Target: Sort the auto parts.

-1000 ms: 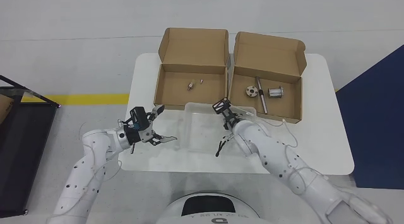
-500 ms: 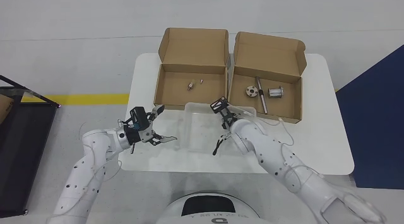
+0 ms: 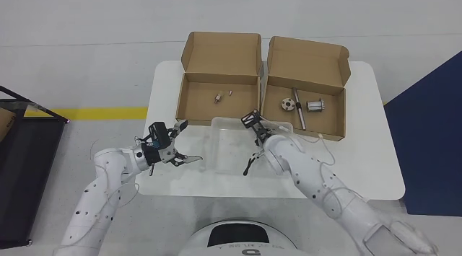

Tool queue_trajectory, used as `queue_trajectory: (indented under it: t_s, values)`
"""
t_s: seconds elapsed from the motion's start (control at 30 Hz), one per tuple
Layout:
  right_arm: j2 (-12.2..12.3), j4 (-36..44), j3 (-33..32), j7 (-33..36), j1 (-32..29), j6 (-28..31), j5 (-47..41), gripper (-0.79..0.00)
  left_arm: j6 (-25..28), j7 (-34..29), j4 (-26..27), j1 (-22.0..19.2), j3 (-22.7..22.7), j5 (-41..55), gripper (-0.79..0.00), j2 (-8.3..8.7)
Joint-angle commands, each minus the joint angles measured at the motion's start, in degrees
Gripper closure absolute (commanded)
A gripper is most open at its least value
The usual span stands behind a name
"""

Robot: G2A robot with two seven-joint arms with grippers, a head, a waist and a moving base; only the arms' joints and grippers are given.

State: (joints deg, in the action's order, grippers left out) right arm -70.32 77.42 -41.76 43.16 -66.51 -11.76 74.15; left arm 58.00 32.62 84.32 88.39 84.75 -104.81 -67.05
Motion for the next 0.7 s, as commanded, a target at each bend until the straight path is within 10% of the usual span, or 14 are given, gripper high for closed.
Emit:
queue_trajectory:
  t_s: [0.0, 0.67]
  values:
    - [0.2, 0.6, -0.7, -0.6, -0.8, 0.5, 0.4, 0.000, 0.0, 0.0, 0.0, 0.0, 0.0, 0.0, -0.785, 0.00]
    - [5.2, 18.5, -14.1, -9.7, -18.4, 7.4, 8.5, 0.000, 0.0, 0.0, 0.0, 0.0, 0.0, 0.0, -0.785, 0.00]
